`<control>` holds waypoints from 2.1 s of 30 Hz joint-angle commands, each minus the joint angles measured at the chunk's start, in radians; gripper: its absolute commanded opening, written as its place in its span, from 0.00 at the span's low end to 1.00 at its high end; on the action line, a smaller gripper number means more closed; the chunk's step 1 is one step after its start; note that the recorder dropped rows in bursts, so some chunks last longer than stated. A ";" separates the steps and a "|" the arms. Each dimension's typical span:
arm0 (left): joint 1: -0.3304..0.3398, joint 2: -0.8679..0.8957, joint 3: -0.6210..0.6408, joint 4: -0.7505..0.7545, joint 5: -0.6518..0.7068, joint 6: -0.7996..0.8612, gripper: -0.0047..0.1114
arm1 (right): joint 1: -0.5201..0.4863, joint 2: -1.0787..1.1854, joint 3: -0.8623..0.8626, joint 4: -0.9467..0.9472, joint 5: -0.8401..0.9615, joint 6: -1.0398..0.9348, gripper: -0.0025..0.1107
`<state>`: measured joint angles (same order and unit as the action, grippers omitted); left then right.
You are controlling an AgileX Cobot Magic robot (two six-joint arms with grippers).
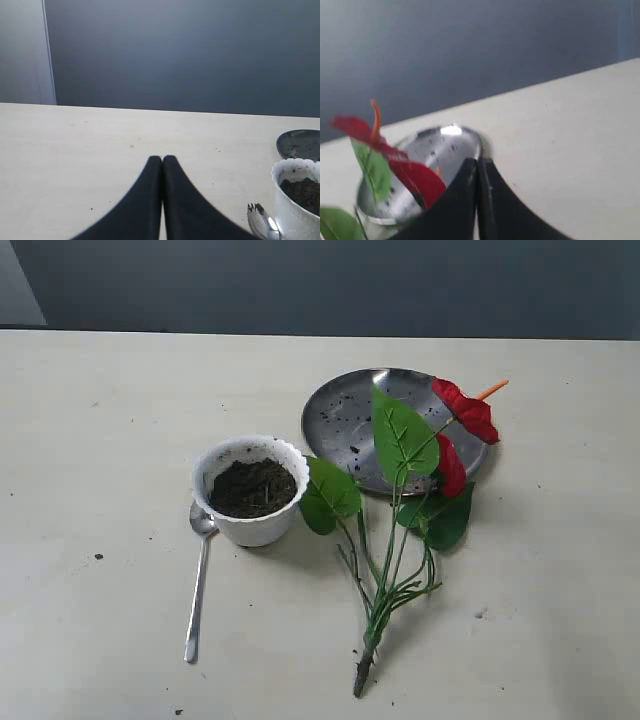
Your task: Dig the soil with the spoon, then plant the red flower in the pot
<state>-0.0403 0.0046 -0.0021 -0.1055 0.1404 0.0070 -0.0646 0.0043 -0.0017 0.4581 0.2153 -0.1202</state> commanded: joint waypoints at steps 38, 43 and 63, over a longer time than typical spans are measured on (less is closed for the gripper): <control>0.000 -0.005 0.002 -0.004 -0.013 0.000 0.05 | 0.182 1.199 -1.122 0.640 -0.055 -1.135 0.02; 0.000 -0.005 0.002 -0.004 -0.013 0.000 0.05 | 0.291 1.371 -1.129 0.552 0.009 -1.009 0.02; 0.000 -0.005 0.002 -0.004 -0.013 0.000 0.05 | 1.125 1.932 -1.599 -0.441 0.626 0.098 0.02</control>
<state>-0.0403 0.0046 -0.0021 -0.1055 0.1404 0.0070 1.0450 1.9137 -1.5911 -0.0215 0.8879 -0.0269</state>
